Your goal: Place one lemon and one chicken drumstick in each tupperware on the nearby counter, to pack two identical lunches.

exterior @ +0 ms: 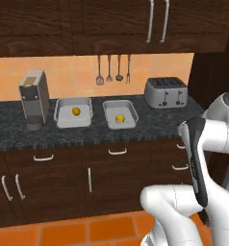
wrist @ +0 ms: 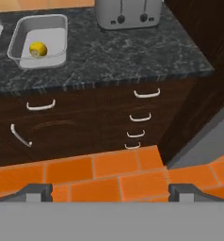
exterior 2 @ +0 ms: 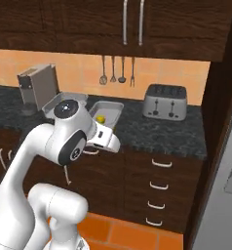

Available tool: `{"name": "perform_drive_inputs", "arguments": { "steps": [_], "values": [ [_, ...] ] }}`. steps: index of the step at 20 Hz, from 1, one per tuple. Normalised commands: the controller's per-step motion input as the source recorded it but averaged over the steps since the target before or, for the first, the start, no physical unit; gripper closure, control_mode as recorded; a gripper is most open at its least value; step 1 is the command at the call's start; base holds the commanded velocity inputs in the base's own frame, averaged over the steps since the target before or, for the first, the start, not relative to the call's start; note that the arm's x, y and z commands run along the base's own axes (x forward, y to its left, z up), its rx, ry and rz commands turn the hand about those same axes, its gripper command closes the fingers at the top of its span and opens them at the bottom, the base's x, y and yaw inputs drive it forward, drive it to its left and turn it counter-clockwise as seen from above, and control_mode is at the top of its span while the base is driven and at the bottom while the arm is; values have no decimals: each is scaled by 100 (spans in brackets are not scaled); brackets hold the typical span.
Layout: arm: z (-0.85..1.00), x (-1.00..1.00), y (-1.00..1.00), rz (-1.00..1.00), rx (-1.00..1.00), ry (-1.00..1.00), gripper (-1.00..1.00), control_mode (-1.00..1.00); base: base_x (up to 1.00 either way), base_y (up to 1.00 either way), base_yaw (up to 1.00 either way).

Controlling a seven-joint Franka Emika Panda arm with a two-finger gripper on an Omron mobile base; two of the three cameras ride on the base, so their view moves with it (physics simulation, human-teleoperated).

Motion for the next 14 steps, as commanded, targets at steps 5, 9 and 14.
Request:
{"name": "perform_drive_inputs", "arguments": {
  "steps": [5,9,14],
  "values": [
    [0,0,0,0,0,0,-100,100,-39,-100,-3],
    [0,0,0,0,0,0,-100,100,0,-100,-7],
    [0,0,0,0,0,0,-100,100,8,-100,-9]
  ]
}}
